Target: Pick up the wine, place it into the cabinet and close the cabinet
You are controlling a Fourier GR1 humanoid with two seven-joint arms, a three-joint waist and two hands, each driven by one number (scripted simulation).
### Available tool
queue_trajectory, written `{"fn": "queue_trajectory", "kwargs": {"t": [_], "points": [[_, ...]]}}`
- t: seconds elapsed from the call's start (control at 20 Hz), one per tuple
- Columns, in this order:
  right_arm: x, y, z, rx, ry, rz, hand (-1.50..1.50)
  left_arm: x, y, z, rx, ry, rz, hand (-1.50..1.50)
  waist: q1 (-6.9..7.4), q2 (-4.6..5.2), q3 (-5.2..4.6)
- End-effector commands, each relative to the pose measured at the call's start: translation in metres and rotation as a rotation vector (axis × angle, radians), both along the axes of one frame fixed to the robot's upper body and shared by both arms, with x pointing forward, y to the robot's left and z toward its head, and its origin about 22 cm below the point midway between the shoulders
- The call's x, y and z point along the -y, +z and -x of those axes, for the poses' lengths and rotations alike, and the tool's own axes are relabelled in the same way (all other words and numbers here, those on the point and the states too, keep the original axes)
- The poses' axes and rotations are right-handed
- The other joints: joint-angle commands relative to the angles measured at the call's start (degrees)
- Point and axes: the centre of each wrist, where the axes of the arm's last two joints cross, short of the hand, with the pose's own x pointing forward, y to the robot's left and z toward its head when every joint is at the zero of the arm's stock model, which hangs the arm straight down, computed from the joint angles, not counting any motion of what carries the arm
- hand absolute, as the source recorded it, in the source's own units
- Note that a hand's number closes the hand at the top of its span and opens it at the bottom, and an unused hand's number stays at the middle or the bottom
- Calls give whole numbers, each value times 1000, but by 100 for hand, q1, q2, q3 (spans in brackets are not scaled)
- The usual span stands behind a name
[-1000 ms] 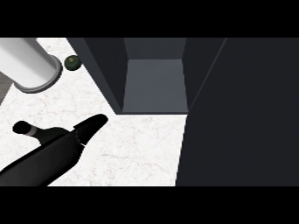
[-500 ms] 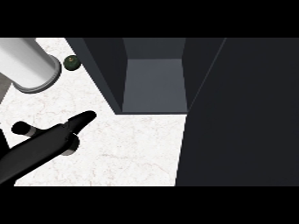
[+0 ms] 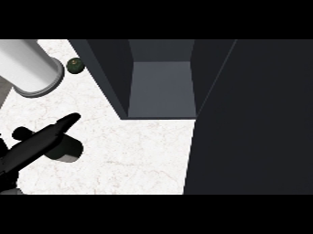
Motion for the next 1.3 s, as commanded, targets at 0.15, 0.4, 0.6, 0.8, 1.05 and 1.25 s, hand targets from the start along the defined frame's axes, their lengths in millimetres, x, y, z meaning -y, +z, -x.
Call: {"fn": "queue_trajectory", "kwargs": {"t": [0.15,0.4,0.6,0.8,1.05,1.25], "points": [[7,-2,3,6,77,-84,-150,-40,-30,-3,-11,33,12,-150,37,-1,2],[-3,7,21,-1,107,-80,-150,-43,-72,9,-35,57,20,-150,30,-9,1],[11,4,20,6,114,-67,-150,-43,-104,11,-44,57,22,-150,21,-8,2],[1,12,23,-14,119,-87,-150,-76,-111,-8,-40,71,25,-150,-4,-2,-1],[-2,9,38,6,104,-97,-150,-93,-143,24,-65,96,30,-150,1,-16,1],[-2,7,28,-17,129,-90,-150,-95,-164,23,-96,88,67,-150,15,-7,2]]}}
